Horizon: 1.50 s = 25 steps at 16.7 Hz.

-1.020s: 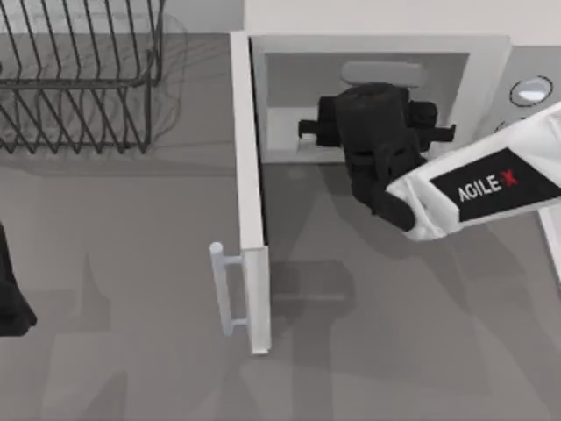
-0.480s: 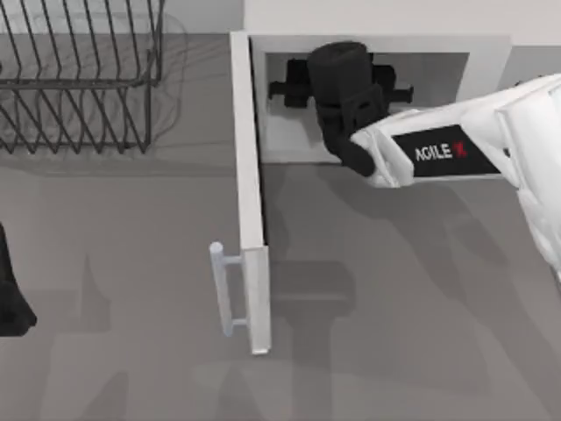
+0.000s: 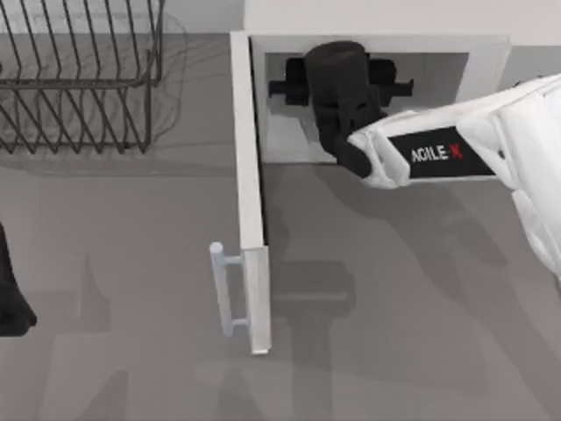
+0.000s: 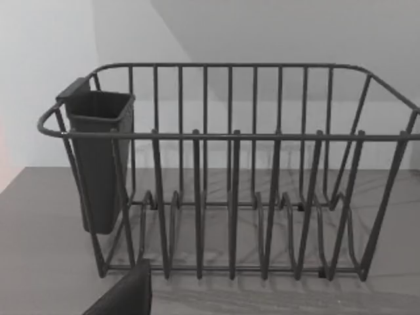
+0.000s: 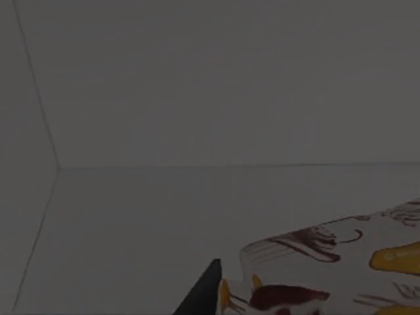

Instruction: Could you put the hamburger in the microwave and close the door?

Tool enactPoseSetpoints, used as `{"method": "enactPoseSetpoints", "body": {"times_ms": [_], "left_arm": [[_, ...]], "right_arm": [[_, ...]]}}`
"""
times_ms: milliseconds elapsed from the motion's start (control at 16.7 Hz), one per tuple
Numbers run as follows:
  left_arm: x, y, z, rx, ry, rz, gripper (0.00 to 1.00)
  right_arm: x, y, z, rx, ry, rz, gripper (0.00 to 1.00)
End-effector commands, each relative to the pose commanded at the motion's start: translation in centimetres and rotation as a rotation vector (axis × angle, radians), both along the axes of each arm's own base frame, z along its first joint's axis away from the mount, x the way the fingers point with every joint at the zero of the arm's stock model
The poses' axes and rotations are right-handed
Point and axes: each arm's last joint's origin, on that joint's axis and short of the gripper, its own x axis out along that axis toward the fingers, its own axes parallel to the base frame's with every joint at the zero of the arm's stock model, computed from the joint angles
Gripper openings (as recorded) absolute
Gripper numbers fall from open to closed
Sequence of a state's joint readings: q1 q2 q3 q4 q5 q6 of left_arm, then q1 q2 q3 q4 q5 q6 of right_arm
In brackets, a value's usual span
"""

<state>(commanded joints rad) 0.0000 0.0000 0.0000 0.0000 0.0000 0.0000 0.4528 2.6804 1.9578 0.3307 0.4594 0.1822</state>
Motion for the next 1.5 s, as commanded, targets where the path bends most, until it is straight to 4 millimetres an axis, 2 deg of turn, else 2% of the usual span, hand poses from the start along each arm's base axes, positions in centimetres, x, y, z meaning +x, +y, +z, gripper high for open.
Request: {"method": "enactPoseSetpoints", "body": {"times_ms": [120,900,1380,1440,1500], "left_arm": [[0.0,0.0,0.0,0.0,0.0,0.0,1.0],[0.0,0.0,0.0,0.0,0.0,0.0,1.0],[0.0,0.0,0.0,0.0,0.0,0.0,1.0],[0.0,0.0,0.0,0.0,0.0,0.0,1.0],[0.0,0.0,0.0,0.0,0.0,0.0,1.0]], "right_arm": [[0.0,0.0,0.0,0.0,0.0,0.0,0.0],[0.0,0.0,0.0,0.0,0.0,0.0,0.98],[0.0,0.0,0.0,0.0,0.0,0.0,1.0],[-4.2,1.7,0.9,-0.007,-0.054,-0.028,1.0],[-4.3,1.7,0.9,-0.007,-0.054,-0.028,1.0]]}}
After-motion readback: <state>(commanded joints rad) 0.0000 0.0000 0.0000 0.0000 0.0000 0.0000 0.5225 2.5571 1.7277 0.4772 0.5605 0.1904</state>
